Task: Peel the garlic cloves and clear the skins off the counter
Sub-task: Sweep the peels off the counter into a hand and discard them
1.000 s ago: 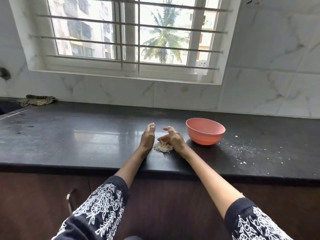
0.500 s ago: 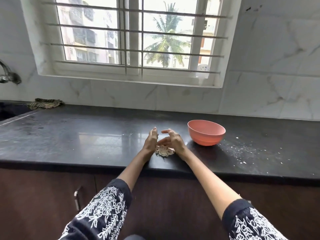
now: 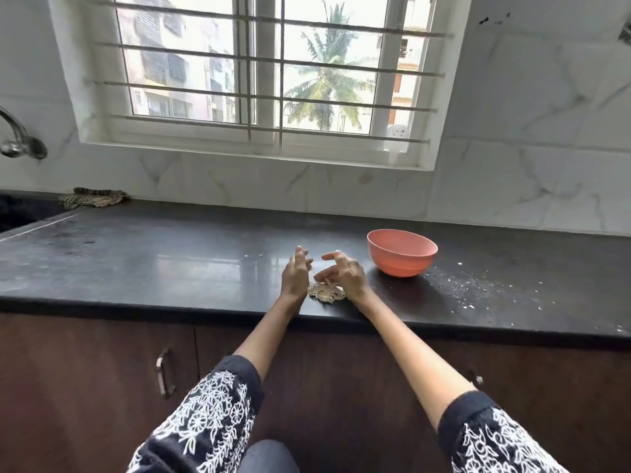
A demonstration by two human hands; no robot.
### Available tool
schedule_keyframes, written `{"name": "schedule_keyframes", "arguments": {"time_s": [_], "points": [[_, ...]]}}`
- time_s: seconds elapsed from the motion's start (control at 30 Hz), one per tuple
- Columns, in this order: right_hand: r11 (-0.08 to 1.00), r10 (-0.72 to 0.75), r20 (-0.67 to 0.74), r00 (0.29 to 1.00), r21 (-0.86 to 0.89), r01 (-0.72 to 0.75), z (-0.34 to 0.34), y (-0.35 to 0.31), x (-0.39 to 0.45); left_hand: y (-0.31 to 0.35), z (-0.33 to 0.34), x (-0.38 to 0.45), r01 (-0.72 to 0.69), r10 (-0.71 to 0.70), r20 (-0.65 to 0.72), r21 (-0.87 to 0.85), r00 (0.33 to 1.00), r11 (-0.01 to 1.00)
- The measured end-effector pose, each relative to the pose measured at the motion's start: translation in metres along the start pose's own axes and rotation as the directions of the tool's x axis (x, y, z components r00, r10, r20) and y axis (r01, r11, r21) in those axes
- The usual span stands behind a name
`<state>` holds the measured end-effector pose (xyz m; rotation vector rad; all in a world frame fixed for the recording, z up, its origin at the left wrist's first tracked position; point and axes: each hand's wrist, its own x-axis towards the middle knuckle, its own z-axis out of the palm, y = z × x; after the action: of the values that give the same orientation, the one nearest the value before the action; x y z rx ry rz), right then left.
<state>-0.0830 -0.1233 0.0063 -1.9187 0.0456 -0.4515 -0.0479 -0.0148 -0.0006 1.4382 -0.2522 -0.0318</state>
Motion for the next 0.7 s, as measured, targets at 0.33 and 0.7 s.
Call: {"name": "schedule_keyframes", "arguments": {"time_s": [0.33, 0.7], "points": [[0.992, 0.09, 0.103, 0.991, -0.099, -0.079, 0.008, -0.005, 0.022, 0.002, -0.002, -0.001, -0.013, 0.016, -0.091, 0.028, 0.996, 1.0], [0.977, 0.051, 0.096, 0.994, 0.199, -0.069, -0.002, -0.002, 0.009, 0.0, -0.005, 0.014, 0.036, -0.037, 0.018, 0.006, 0.999, 0.999]]}}
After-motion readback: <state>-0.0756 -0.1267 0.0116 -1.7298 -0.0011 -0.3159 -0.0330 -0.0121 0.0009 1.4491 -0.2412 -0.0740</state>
